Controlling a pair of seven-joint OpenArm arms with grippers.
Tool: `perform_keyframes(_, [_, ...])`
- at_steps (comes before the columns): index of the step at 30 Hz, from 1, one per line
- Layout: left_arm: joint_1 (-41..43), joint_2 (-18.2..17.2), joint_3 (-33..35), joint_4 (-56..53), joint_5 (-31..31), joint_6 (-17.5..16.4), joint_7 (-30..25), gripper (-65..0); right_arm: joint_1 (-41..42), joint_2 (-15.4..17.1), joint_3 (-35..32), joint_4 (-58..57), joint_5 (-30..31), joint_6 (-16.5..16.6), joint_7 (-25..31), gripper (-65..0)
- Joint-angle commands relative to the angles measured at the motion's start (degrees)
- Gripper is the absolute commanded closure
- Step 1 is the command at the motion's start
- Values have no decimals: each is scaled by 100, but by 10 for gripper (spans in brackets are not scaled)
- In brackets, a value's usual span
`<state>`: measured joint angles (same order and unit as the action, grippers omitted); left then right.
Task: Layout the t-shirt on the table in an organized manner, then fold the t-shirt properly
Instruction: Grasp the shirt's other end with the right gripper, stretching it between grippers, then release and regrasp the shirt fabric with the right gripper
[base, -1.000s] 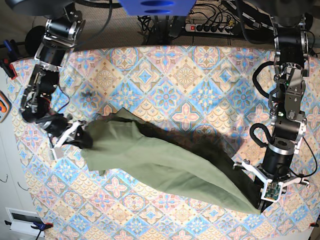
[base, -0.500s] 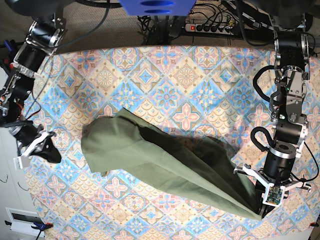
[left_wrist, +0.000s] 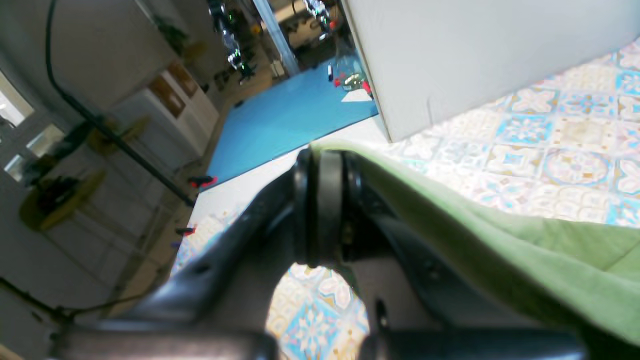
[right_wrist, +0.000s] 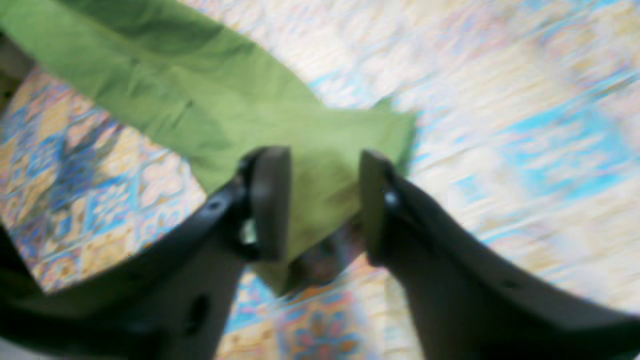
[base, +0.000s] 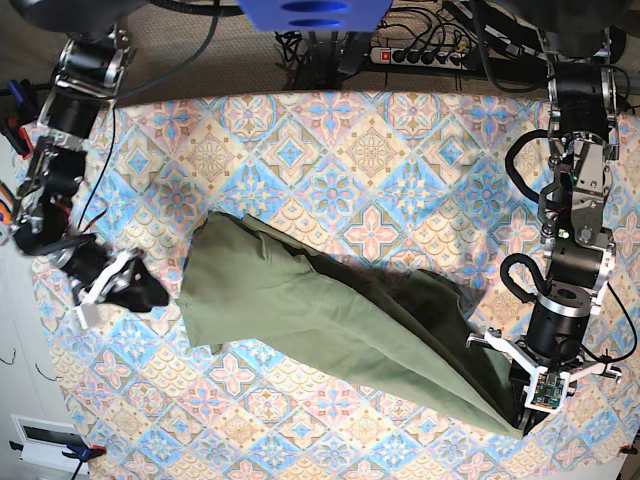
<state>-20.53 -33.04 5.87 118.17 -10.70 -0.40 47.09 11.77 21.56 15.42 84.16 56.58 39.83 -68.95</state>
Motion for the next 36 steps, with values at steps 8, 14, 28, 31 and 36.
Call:
perform_keyframes(8, [-140,20,-37,82,46,45,-204,0,172,-455,18,-517,-71,17,183,-290])
perform_keyframes(14, [-52,55,-37,82,37,45,-204,0,181,-657,18,-1001,-519,17,191,-293])
perform_keyframes(28, [-52,55,-37,82,28,45,-204,0,172,-666,-17,-1220,-651,17,350,-436])
perform_keyframes(31, [-52,55,-37,82,28,45,-204,0,172,-789,1,-1414,-660,17,359,-436])
perform_keyframes(36, [-43,55,-37,82,19,45,-204,0,172,-816,-8,-1616,-660,17,359,-382])
